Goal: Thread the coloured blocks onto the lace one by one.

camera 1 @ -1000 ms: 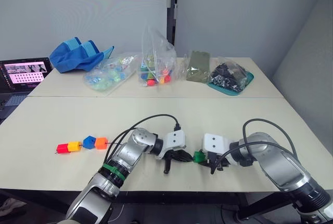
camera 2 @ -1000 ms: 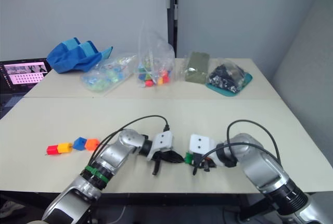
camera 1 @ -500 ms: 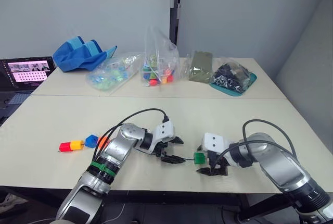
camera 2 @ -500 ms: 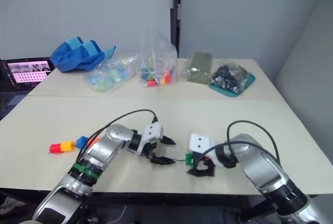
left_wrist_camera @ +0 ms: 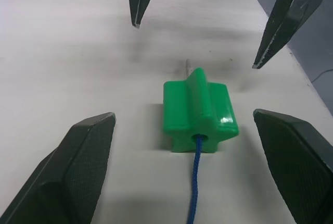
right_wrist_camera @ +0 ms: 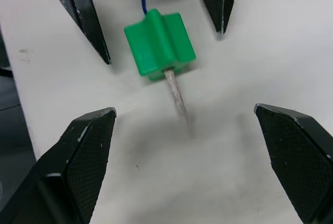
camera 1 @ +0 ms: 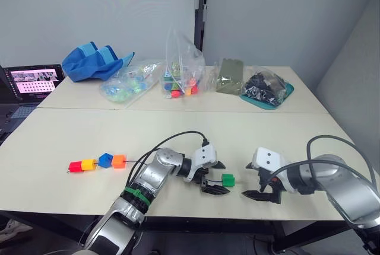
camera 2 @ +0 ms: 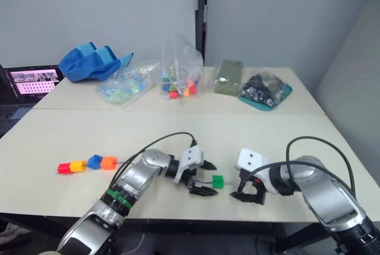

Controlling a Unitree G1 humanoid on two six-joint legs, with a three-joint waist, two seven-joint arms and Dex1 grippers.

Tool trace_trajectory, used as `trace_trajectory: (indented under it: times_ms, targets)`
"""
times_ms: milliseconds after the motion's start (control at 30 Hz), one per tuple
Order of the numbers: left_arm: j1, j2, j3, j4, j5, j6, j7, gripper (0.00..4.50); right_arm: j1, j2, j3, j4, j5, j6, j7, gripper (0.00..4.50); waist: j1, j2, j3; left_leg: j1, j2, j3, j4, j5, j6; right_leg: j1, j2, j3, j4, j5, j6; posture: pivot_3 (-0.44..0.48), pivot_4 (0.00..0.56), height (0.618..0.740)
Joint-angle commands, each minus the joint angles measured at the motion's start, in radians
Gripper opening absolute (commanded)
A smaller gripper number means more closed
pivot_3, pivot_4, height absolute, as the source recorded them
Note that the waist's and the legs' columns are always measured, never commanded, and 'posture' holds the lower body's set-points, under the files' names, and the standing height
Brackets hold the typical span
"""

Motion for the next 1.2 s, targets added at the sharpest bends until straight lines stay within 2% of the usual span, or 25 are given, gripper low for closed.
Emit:
trace_trajectory:
  times_ms: [33,233,267,367,733,1133,1200]
  targets:
    - [-0.021,-0.037,0.003,0.016,-0.022,-0.013,-0.016,3.28,-0.005,0.02,0.005,-0.009,-0.015,-0.034,-0.045,4.5,0.0,0.0,0.0,0.0,0.0,0.0,0.0,0.0,0.0,0.0,0.0,0.0,0.0,0.0,0.0,0.0,0.15,0.74]
    - [-0.024,-0.042,0.012,0.045,-0.012,-0.025,-0.028,1.36,-0.005,0.028,0.056,0.04,-0.067,-0.107,-0.07,4.5,0.0,0.0,0.0,0.0,0.0,0.0,0.0,0.0,0.0,0.0,0.0,0.0,0.0,0.0,0.0,0.0,0.15,0.74]
    - [-0.025,-0.036,0.015,0.047,-0.012,-0.026,-0.032,1.34,-0.005,0.027,0.064,0.041,-0.071,-0.115,-0.068,4.5,0.001,0.0,0.0,0.0,0.0,0.0,0.0,0.0,0.0,0.0,0.0,0.0,0.0,0.0,0.0,0.0,0.15,0.74]
    - [-0.033,-0.017,0.022,0.062,-0.008,-0.034,-0.042,1.34,-0.004,0.04,0.082,0.043,-0.073,-0.135,-0.067,3.68,-0.001,0.0,0.0,0.0,0.0,0.0,0.0,0.0,0.0,0.0,0.0,0.0,0.0,0.0,0.0,0.0,0.15,0.74]
    - [-0.034,-0.007,0.027,0.081,-0.012,-0.036,-0.053,1.34,-0.02,0.097,0.111,0.093,-0.104,-0.185,-0.097,0.01,-0.001,0.0,0.0,0.001,0.0,0.0,0.0,0.0,0.0,0.002,0.0,0.0,0.0,0.0,0.0,0.0,0.15,0.74]
    - [-0.029,0.031,0.067,0.054,-0.029,-0.044,-0.057,1.34,-0.022,0.09,0.114,0.143,-0.125,-0.24,-0.066,0.0,-0.004,0.0,0.0,0.005,0.0,0.0,0.0,0.0,0.0,0.005,0.0,0.0,-0.001,0.0,0.0,0.0,0.15,0.74]
    - [-0.036,0.088,0.109,0.049,-0.062,-0.031,-0.102,1.34,-0.031,0.059,0.111,0.189,-0.133,-0.29,-0.033,0.0,-0.004,0.0,0.0,0.005,0.0,0.0,0.0,0.0,0.0,0.005,0.0,0.0,-0.001,0.0,0.0,0.0,0.15,0.74]
